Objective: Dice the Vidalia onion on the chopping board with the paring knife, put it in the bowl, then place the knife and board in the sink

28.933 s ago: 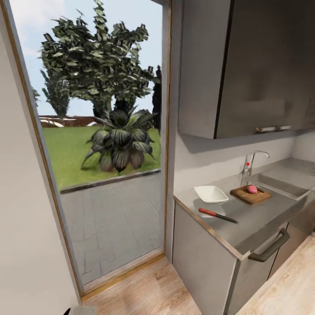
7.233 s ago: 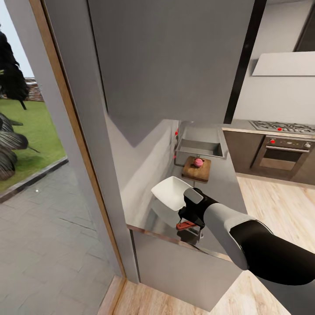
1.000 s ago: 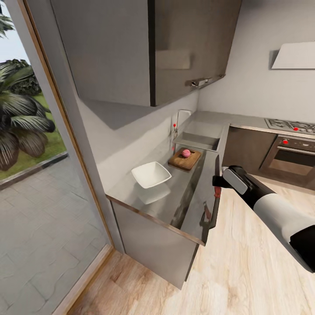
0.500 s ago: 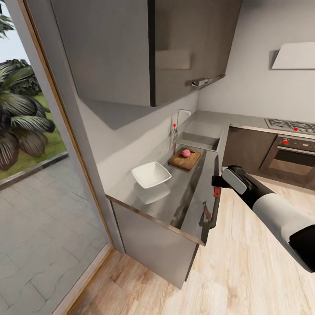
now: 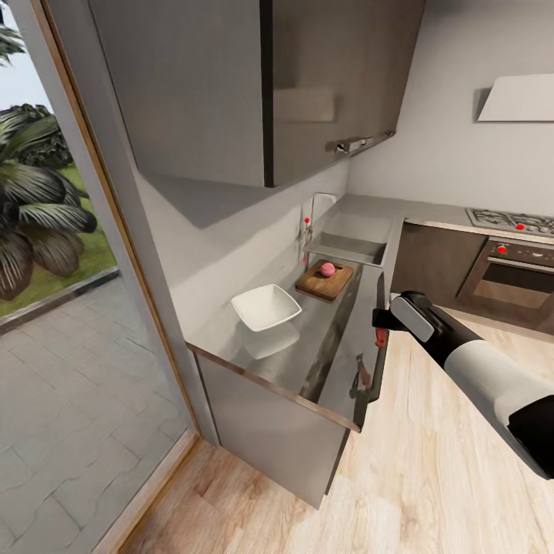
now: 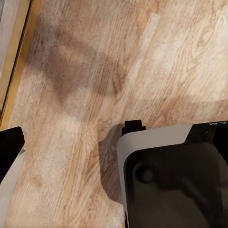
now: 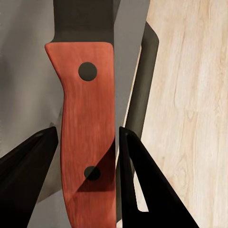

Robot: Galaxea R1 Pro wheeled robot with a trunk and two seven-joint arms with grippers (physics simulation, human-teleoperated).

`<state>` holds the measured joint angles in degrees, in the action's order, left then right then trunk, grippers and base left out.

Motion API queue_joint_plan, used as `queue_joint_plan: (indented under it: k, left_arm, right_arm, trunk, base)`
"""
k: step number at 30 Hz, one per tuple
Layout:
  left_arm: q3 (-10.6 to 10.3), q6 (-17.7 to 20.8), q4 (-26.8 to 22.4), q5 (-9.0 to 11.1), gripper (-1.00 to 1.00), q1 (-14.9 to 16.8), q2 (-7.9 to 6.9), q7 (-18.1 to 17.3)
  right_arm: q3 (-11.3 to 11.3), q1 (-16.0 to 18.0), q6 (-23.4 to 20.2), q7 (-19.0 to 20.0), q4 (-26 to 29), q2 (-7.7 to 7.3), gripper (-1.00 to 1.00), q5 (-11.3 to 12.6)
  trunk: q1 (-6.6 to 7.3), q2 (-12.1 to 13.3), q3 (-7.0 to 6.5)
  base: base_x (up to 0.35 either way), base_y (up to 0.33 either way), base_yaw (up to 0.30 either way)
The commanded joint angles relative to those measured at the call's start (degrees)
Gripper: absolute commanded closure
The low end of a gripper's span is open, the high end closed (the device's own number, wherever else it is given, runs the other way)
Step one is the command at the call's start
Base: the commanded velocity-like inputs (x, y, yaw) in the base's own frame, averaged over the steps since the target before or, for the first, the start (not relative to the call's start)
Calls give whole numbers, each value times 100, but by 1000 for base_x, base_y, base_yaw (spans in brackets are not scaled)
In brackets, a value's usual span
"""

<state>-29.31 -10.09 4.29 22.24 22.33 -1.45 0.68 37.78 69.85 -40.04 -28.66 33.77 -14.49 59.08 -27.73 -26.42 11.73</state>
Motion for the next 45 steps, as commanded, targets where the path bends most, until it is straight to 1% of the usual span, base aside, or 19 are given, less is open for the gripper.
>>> queue_joint_plan:
  k: [1,6,9,14,20,22,24,29,32,36,45]
  left_arm:
    - [-48,-34,19,35,-100,8,5,2]
    - [-48,-32,19,35,-100,8,5,2]
    - [-48,-34,16,35,-100,8,13,-8]
    - [-44,-33,13,35,-100,8,151,-19]
    - [-46,-35,14,32,-100,8,120,-19]
    - [-44,-24,12,34,-100,8,193,-23]
    - [-41,-22,11,35,-100,8,234,-28]
    - [-40,-45,4,35,-100,8,347,-41]
    - [-31,-19,11,53,-100,8,351,-59]
    - [-31,-22,14,53,-100,8,349,-59]
    - [-31,-27,19,53,-100,8,363,-59]
  right_arm:
    - [45,10,0,-49,10,-7,100,60]
    - [45,9,40,-38,7,12,100,67]
    - [45,11,90,-36,2,52,100,68]
    - [45,10,116,-35,-2,91,100,69]
    - [45,10,119,-35,-2,104,100,69]
    - [45,8,120,-35,-2,104,100,69]
    - [45,8,125,-35,-2,104,100,69]
    - [45,7,331,-35,-10,89,100,69]
    - [42,90,401,-132,30,188,100,100]
    - [42,87,402,-180,33,318,100,102]
    - [52,82,657,99,325,612,100,87]
  trunk:
    - [-3,-11,11]
    - [-3,-11,11]
    - [-3,-11,11]
    - [-3,-11,11]
    - [-3,-11,11]
    - [-3,-11,11]
    - [-3,-11,11]
    - [-3,-11,11]
    - [-3,-11,11]
    - [-3,-11,11]
    - [-3,-11,11]
  base:
    - [0,0,0]
    - [0,0,0]
    - [0,0,0]
    - [0,0,0]
    - [0,0,0]
    - [0,0,0]
    - [0,0,0]
    - [0,0,0]
    - [0,0,0]
    - [0,0,0]
    - [0,0,0]
